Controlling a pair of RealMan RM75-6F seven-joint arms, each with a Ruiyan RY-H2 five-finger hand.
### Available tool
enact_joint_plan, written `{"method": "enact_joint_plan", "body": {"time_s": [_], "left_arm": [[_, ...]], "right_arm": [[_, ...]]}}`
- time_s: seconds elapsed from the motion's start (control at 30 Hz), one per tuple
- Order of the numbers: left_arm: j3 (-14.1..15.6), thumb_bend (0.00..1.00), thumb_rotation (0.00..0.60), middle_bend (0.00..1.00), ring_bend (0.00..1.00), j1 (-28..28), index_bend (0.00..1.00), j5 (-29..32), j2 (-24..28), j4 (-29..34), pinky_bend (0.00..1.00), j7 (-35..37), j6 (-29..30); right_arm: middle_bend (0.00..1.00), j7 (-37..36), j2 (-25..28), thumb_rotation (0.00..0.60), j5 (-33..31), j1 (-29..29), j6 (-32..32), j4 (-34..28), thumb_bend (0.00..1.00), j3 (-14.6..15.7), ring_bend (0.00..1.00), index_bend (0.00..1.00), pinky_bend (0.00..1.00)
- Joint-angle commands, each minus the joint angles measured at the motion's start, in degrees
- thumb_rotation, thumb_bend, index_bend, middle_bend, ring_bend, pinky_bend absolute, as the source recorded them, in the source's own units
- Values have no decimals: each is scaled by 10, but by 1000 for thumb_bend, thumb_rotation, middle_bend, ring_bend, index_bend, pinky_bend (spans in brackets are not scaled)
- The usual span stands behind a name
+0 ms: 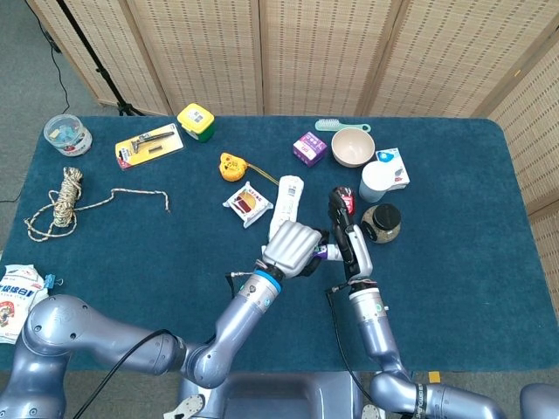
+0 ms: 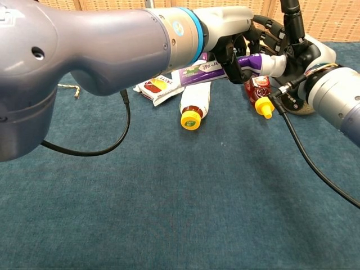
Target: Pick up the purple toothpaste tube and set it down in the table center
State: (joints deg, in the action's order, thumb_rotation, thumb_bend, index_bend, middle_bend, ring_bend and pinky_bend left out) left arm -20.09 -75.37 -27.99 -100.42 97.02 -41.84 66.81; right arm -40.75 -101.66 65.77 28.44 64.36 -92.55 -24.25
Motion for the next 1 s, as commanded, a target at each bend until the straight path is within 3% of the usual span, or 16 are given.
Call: {"method": "enact_joint_plan", "body": {"time_s": [0.03,1.0], "left_arm": [[-1,1000,600,503,568,0,559,0,-3,-2,606,-3,1],[-23,1000,600,503,568,-4,558,17,-16,-11,606,-21,-6]], "right_arm": [[0,2,0,101,-1,1,-2,1,0,-1,0,0,0],[0,19,3,108,5,9,-20,3,0,1,0,0,0]]}}
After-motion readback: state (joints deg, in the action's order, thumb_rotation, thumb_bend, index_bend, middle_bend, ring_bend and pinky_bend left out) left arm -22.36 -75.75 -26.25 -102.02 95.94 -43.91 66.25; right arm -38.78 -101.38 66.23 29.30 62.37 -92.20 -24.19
